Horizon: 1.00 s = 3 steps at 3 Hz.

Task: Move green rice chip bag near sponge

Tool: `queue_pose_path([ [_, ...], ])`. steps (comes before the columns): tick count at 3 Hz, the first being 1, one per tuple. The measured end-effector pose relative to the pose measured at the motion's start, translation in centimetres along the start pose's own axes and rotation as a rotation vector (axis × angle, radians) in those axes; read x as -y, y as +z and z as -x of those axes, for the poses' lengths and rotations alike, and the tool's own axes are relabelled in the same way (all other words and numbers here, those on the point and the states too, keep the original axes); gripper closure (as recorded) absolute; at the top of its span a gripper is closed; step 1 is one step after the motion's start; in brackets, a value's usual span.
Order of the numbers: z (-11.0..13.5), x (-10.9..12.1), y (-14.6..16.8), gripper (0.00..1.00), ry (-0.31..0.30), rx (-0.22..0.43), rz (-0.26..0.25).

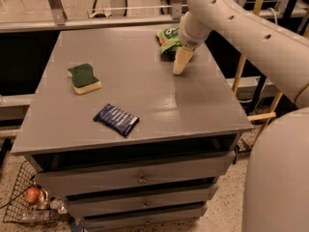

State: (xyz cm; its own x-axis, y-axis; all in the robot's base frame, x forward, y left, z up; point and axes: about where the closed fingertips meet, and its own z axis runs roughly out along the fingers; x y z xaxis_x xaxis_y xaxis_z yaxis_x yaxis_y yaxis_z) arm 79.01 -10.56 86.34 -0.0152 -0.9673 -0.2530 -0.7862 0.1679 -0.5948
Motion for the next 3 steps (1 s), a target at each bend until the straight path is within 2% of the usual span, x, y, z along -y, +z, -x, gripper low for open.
queue_pose_path([
  [2, 0.0, 0.1, 0.0, 0.41, 0.001, 0.001, 0.000],
  [3, 0.2, 1.6, 0.3, 0.64, 0.013, 0.025, -0.014],
])
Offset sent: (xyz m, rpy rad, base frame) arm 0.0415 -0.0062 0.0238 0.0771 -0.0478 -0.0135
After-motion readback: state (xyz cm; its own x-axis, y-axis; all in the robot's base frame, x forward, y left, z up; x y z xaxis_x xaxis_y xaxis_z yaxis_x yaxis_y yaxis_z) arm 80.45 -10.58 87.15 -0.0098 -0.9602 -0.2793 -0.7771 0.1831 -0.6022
